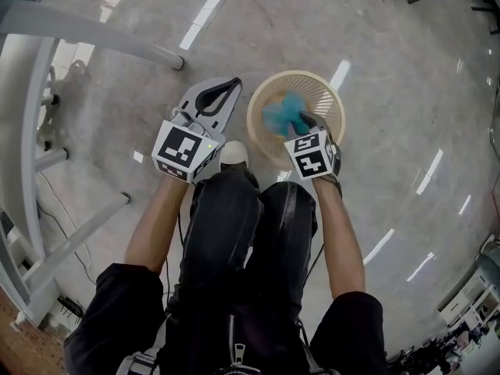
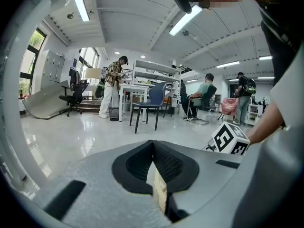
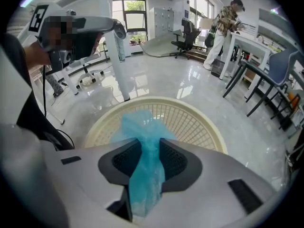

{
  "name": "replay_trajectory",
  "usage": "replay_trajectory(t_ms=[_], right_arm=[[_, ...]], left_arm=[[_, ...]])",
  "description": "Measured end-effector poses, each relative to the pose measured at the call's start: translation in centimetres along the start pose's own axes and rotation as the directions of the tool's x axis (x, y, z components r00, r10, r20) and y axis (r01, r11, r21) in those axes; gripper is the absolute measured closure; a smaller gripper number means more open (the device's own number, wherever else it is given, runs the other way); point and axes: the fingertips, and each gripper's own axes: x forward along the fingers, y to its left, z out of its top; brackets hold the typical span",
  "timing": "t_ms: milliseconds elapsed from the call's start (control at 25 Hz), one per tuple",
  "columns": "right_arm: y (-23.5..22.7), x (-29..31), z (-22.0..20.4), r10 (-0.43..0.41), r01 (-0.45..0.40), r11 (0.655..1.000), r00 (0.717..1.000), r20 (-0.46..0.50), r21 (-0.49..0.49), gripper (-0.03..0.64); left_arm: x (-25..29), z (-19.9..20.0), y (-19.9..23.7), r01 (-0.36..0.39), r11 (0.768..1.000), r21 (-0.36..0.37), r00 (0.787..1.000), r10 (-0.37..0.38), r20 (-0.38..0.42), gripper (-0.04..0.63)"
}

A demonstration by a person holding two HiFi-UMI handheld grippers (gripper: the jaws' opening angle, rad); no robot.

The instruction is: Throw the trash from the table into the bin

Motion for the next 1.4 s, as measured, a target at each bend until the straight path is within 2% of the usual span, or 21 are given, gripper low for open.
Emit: replay_trajectory(t_ms=[120, 360, 600, 680, 840, 1120, 1240, 1400], right_arm=[[-0.4, -0.1, 0.1, -0.013, 0.013, 1.000, 1.000, -0.010, 0.000, 0.434], [-0.3, -2.7, 1.6, 0.002, -0.002, 1.000, 1.000, -0.014, 0.021, 0.428], [0.0, -11.0, 6.2, 0.000, -0.001, 0.998, 1.000, 0.011, 0.066, 0.431], [-0.3, -14.4, 8.7, -0.008, 0.005, 0.997, 0.999, 0.033, 0.071, 0.457], [-0.6, -21.4, 13.9, -0.004, -0.005, 0.996, 0.995, 0.100, 0.087, 0.563], [-0.2, -33.4, 22.0, -0.034, 0.001, 0.988, 0.977, 0.212, 0.153, 0.595], [0.3, -38.9, 25.2, -0.065, 0.008, 0.981, 0.955, 0.290, 0.195, 0.600], [1.0, -46.5, 29.8, -0.142, 0.023, 0.963, 0.888, 0.437, 0.267, 0.602]], left_arm=[[-0.6, 0.7, 0.5, -0.016, 1.000, -0.013, 1.000, 0.016, 0.001, 0.589], [-1.7, 3.5, 0.4, -0.022, 0.999, -0.028, 1.000, 0.021, -0.022, 0.589], [-3.9, 11.4, -0.3, -0.012, 0.999, -0.045, 0.999, 0.010, -0.034, 0.589], [-4.6, 14.7, -0.4, -0.008, 0.999, -0.051, 0.999, 0.006, -0.032, 0.589], [-6.0, 21.5, -0.8, 0.004, 0.998, -0.056, 1.000, -0.005, -0.027, 0.589], [-9.7, 33.6, -2.2, 0.019, 0.998, -0.055, 1.000, -0.019, -0.013, 0.589], [-11.4, 38.0, -3.0, 0.025, 0.998, -0.054, 1.000, -0.025, -0.005, 0.589], [-13.3, 43.0, -3.9, 0.034, 0.998, -0.044, 0.999, -0.033, 0.008, 0.590]])
